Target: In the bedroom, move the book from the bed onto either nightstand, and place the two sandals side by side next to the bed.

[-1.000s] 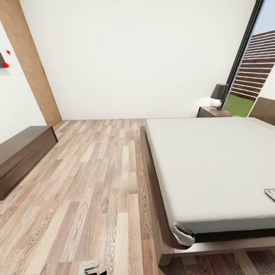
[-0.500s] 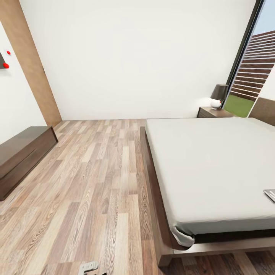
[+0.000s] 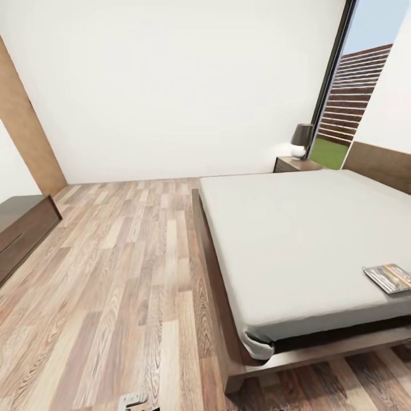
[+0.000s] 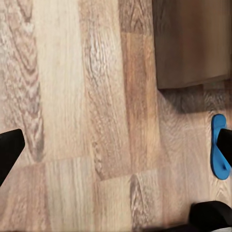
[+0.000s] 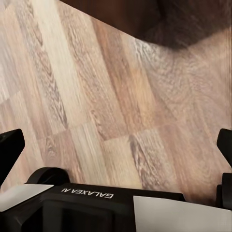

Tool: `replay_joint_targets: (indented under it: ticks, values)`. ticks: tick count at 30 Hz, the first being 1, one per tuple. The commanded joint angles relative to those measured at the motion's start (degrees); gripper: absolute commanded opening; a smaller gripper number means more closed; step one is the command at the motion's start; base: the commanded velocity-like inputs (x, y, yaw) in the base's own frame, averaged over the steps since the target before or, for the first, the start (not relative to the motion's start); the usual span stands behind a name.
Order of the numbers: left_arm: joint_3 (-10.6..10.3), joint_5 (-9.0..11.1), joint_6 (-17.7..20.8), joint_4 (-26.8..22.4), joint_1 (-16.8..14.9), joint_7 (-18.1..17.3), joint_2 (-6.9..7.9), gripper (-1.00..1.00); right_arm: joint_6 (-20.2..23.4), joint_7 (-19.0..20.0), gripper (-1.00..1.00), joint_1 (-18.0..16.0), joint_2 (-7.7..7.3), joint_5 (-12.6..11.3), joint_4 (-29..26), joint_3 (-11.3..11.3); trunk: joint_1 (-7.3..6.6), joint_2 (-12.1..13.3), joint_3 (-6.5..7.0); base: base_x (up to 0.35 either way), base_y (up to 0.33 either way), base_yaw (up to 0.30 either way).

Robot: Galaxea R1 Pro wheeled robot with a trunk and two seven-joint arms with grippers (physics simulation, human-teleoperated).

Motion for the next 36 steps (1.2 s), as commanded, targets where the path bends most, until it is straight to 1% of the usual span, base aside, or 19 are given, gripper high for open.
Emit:
replay_joint_targets:
  ticks: [1, 13, 21, 36]
  values:
    - [-0.5, 0.5, -0.2, 0.1, 0.0, -0.2, 0.01, 1.0, -0.1, 0.2, 1.0, -0.1, -0.01, -0.3, 0.1, 0.1, -0.01, 0.0, -0.07, 0.0, 0.0, -0.289]
    - [-0.5, 0.5, -0.2, 0.1, 0.1, -0.2, 0.0, 1.0, -0.1, 0.2, 1.0, -0.1, 0.0, -0.3, 0.1, 0.2, -0.01, 0.0, -0.23, -0.001, 0.0, -0.275]
    - [-0.5, 0.5, -0.2, 0.1, 0.2, -0.2, -0.16, 1.0, -0.1, 0.2, 1.0, -0.1, 0.0, -0.3, 0.1, 0.2, -0.01, 0.0, -0.23, -0.112, 0.0, -0.252]
    - [-0.4, 0.5, -0.2, 0.1, 0.2, -0.2, -0.17, 1.0, -0.1, 0.2, 1.0, -0.1, 0.0, -0.3, 0.1, 0.2, -0.01, 0.0, -0.23, -0.006, 0.0, -0.259]
